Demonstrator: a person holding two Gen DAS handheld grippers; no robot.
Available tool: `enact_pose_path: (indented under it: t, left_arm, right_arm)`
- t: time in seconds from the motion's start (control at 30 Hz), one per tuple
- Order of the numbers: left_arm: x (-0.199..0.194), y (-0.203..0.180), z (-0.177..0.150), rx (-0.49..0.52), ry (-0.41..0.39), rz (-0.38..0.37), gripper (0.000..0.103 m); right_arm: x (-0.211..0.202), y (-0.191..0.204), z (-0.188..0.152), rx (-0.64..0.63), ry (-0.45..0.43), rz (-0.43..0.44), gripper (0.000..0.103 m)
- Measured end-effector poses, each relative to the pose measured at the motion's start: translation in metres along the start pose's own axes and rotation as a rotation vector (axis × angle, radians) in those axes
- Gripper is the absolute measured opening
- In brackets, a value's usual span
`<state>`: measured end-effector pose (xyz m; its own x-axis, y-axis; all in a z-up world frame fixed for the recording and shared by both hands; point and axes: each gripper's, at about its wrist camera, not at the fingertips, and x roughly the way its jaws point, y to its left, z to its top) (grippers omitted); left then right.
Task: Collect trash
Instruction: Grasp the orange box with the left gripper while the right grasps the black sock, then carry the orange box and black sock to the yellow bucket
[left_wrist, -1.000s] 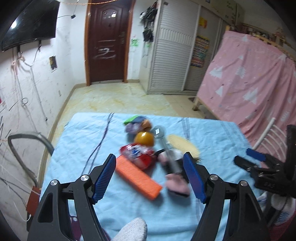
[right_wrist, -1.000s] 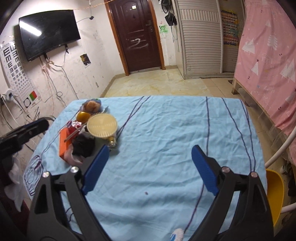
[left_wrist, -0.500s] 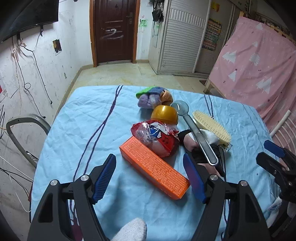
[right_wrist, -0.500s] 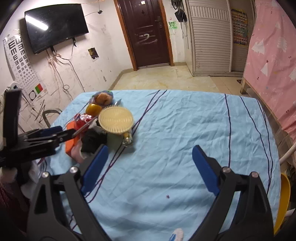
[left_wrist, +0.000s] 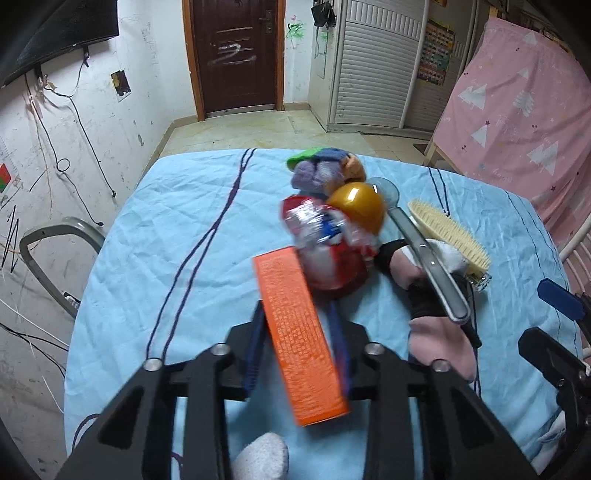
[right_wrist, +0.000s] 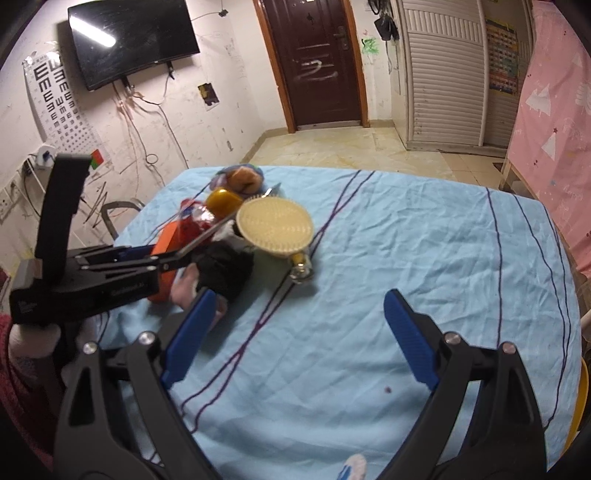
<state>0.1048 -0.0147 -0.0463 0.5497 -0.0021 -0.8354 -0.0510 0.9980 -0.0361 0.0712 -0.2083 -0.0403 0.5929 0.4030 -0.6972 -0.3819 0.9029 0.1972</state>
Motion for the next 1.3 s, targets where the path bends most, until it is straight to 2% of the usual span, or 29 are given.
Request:
enact_pose_path:
  t: [0.43,0.67,0.7,0.83,0.93,1.03,1.3]
  left_arm:
    - [-0.019,0.039,-0.011,-0.068,-0.038,-0.071,0.016]
    - [-0.023,0.060,-0.017,-0.093,-0.051,-0.090,0.016]
    - [-0.023,0.061,-0.017,-0.098,-0.051,-0.093,0.016]
    - [-0.021,0.068,-0.017,-0.111,-0.047,-0.105,0.016]
    - [-0.021,0.067,-0.018,-0.114,-0.049,-0.111,0.016]
    - [-0.026,0.066,-0.019,-0.114,-0.055,-0.111,0.016]
    - [-0.042,0.057,-0.022,-0.098,-0.077,-0.107,0.016]
  right_arm:
    - [0.033,0.042,0.011,-0.002,0.061,0.096,0.089]
    - [0.060,0.053,0.017,-0.012,0.110,0.056,0.088]
    - [0.060,0.054,0.018,-0.013,0.109,0.053,0.087]
    - [0.065,0.061,0.018,-0.041,0.120,0.024,0.063]
    - [0.066,0.064,0.018,-0.064,0.124,0.016,0.051]
    - [0.061,0.063,0.015,-0.058,0.119,0.021,0.046]
    - [0.034,0.061,-0.001,-0.062,0.099,0.052,0.044]
